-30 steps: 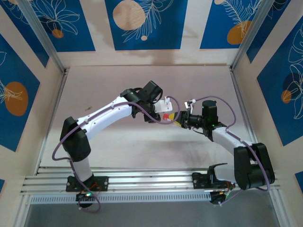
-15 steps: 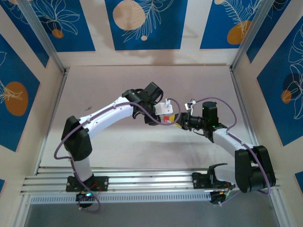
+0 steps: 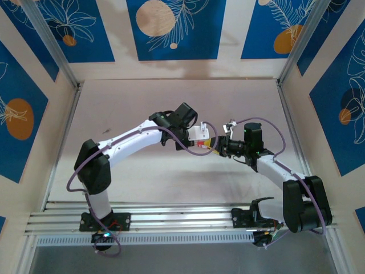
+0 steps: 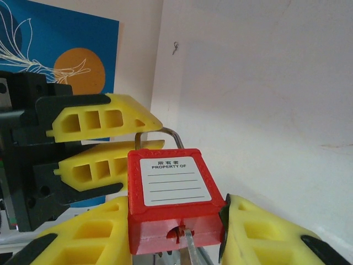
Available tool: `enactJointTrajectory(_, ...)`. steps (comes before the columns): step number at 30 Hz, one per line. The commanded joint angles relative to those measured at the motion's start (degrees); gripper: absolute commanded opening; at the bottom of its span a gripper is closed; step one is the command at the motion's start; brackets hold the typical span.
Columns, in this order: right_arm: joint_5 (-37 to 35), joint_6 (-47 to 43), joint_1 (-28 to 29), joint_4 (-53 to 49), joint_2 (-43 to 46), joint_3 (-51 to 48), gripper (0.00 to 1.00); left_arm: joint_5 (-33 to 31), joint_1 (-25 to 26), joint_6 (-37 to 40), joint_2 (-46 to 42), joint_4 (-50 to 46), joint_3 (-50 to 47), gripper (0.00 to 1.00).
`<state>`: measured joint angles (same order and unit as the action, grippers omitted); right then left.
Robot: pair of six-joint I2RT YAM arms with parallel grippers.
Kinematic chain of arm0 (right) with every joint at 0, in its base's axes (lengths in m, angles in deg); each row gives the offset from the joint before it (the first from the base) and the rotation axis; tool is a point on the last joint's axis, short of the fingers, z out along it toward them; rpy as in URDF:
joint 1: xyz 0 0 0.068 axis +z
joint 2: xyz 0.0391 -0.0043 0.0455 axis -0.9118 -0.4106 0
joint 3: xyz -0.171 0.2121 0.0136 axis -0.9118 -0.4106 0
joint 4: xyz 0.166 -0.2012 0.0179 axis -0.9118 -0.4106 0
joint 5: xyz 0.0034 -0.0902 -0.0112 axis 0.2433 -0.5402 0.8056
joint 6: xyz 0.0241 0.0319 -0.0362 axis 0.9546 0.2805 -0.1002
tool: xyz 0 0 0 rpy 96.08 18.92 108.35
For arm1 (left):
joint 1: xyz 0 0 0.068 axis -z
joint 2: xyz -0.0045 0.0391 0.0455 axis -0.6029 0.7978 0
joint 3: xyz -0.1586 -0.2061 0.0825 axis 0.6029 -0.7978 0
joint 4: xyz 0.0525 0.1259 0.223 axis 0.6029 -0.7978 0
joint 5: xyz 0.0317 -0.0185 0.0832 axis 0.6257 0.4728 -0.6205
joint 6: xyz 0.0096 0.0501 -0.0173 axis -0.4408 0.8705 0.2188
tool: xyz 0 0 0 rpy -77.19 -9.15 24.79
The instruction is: Unlock with the key
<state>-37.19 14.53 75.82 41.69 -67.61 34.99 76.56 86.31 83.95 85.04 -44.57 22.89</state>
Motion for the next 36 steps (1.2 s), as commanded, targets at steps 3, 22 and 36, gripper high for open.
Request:
enactJointTrajectory(3,2.07,-1.41,0.06,-1.24,0.69,0.51,0.19,-0.92,0.37,0.64,0.12,0.89,-0.49,0.10)
enactJointTrajectory(22,2.41,-2.21,-1.64,-2.54,0.26,1.19,0.18,-5.95,0.34,2.92,-1.81,2.12,-2.92,0.00)
enactJointTrajectory(36,3.60,-3.45,-5.20,-4.06,0.57,0.28,0.17,-9.74,-0.76,3.80,-2.34,2.30,-3.78,0.00)
